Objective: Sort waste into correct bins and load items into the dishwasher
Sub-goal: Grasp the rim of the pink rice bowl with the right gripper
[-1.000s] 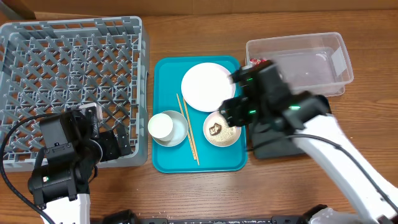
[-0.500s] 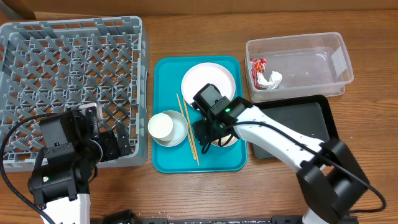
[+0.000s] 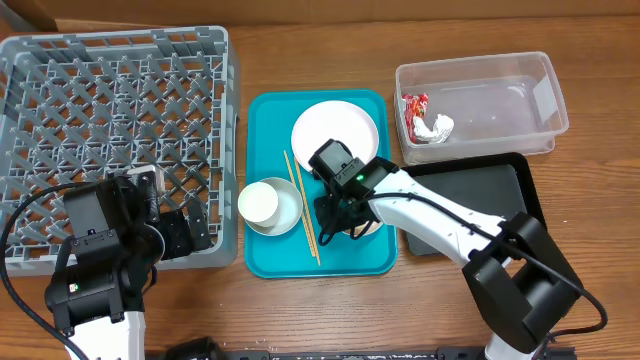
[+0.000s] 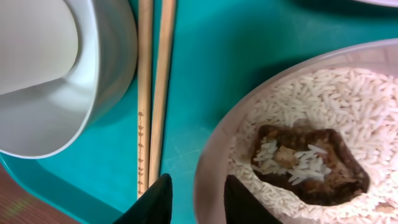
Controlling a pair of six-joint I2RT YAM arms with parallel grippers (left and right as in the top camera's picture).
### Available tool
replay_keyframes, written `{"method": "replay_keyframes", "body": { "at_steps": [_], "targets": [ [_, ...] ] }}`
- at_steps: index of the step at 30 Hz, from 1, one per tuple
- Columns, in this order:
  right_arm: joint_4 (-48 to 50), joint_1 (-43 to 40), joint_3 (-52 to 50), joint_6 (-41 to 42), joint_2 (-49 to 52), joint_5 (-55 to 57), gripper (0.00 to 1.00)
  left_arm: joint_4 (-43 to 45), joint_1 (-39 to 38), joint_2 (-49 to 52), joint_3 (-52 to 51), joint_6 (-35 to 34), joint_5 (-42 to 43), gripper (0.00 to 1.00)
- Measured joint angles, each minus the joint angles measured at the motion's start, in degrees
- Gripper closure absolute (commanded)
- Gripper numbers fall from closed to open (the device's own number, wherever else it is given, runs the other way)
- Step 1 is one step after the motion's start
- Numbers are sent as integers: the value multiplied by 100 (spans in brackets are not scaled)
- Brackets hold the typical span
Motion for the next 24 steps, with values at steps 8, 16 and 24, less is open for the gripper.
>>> {"method": "replay_keyframes", "body": {
  "at_steps": [8, 16, 24],
  "targets": [
    [0, 39, -66, 140, 0, 109, 77, 0, 0, 0, 0, 0, 0, 0],
    [105, 39, -269, 251, -9, 348, 91, 2, 0, 0, 0, 0, 0, 0],
    [-203, 46, -149, 267, -39, 461, 96, 0, 0, 0, 0, 0, 0, 0]
  ]
}}
